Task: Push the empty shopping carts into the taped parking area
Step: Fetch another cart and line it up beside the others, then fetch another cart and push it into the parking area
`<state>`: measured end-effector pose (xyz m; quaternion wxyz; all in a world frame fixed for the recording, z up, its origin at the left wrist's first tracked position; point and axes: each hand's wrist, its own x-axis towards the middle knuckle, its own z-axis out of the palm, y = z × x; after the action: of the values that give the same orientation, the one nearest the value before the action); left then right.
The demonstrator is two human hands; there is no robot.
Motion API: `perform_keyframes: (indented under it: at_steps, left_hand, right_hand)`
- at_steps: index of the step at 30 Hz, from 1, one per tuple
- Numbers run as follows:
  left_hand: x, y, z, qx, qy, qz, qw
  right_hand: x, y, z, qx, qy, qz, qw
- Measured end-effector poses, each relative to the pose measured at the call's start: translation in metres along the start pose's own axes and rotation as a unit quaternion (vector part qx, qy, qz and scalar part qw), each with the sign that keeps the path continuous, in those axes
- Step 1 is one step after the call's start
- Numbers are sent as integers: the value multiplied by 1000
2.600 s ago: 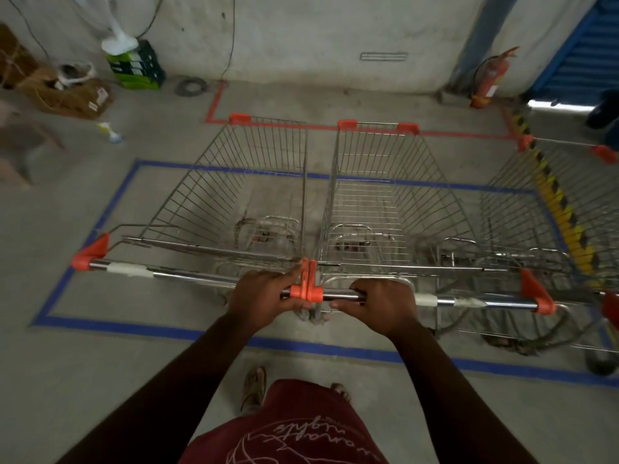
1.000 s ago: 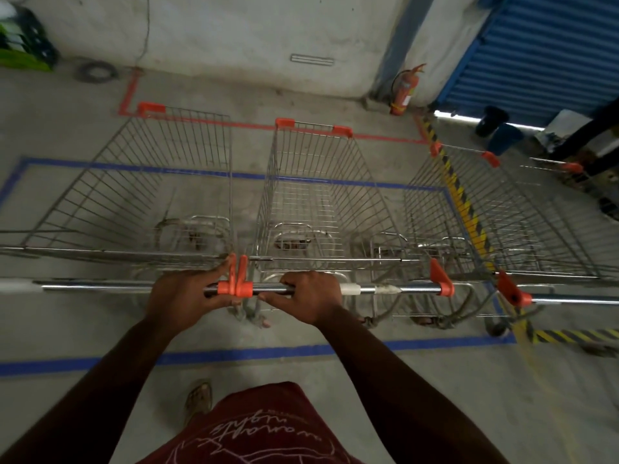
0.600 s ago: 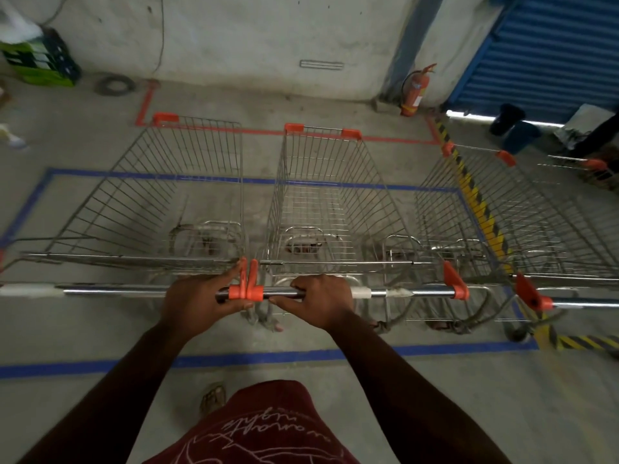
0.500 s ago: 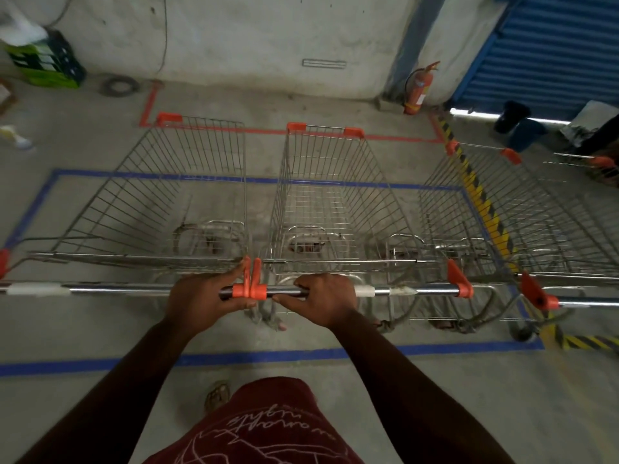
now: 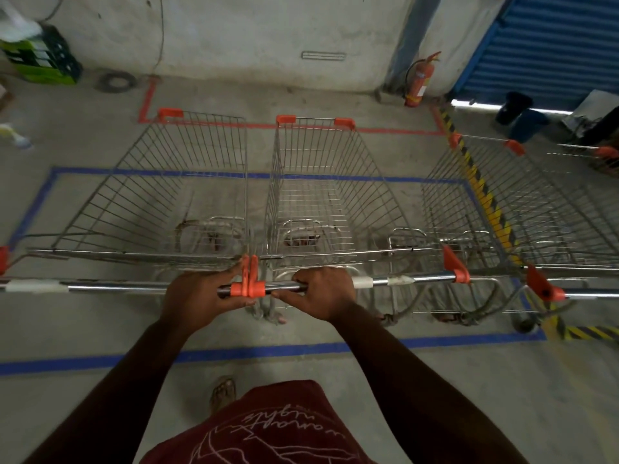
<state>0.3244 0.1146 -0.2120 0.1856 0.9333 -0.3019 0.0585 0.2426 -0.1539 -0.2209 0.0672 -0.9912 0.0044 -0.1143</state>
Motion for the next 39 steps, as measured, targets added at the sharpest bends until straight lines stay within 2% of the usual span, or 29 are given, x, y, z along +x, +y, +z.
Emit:
perform_keyframes:
  at_steps: [6,11,15,19,22,24,27,30,32,35,39]
  left_hand:
    - [0,-17,-10,-3,-21,-7,1000]
    - [4,-26,-11,-11,-27,-7,1000]
    - [2,-26,-9,-17,-16,2,1000]
    - [3,-26,-11,-48,-66,-5,997]
    - [9,-19,-12,-73,-73,4,995]
    - [15,-7,-12,-82,-69,12,994]
    - [23,23,-5,-140,-84,75,984]
    - [27,60,9,-200,-106,154,962]
    - [29,84,16,-252,-146,171,941]
    - [31,121,25,-286,-191,174,923]
    - [33,186,40,-333,-212,201,897]
  right_hand:
    - [6,-22,4,9,-18,8,1000]
    - [12,-27,1,27,-70,26,997]
    - [11,-29,-4,23,-44,15,999]
    - [12,-34,-8,3,-56,19,998]
    - [5,-39,-13,64,-39,49,996]
    - [-4,-42,-21,121,2,72,990]
    - [-21,-45,-38,161,42,114,979]
    - [-46,-39,-57,175,108,158,966]
    - [-69,-30,-72,187,146,184,954]
    - [-104,-11,-98,218,162,255,928]
    - [-152,27,-124,248,159,313,903]
